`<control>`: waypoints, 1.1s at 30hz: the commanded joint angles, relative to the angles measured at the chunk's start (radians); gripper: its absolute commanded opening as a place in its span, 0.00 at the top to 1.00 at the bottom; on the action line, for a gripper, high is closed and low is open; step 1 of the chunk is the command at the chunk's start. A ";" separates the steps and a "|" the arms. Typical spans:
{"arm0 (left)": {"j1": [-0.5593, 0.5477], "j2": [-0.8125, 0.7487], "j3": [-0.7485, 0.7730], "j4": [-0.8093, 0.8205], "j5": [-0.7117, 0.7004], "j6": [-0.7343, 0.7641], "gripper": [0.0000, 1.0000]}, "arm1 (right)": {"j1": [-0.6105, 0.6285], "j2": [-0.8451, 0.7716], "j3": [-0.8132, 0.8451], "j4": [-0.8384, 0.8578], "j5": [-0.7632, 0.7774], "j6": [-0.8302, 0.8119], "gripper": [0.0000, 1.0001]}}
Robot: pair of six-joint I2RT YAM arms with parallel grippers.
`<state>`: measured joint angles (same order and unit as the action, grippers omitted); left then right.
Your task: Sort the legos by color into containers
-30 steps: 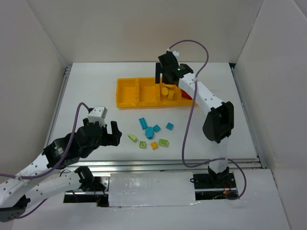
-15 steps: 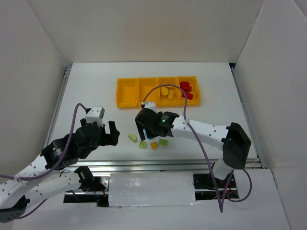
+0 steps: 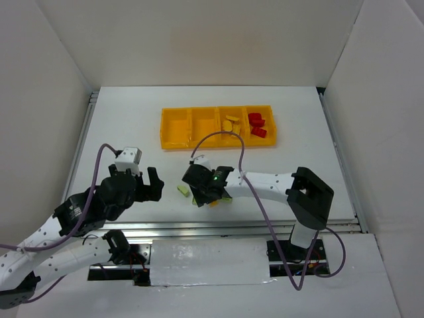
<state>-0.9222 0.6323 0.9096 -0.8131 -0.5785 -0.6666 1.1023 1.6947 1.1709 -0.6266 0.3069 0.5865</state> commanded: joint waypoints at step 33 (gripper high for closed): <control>-0.006 0.030 -0.002 0.034 0.020 0.005 0.01 | -0.081 0.095 -0.069 0.134 -0.061 -0.099 0.51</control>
<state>-0.9222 0.6598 0.9096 -0.8078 -0.5594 -0.6617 1.0267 1.7893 1.1145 -0.5121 0.2478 0.4793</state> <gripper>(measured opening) 0.994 0.505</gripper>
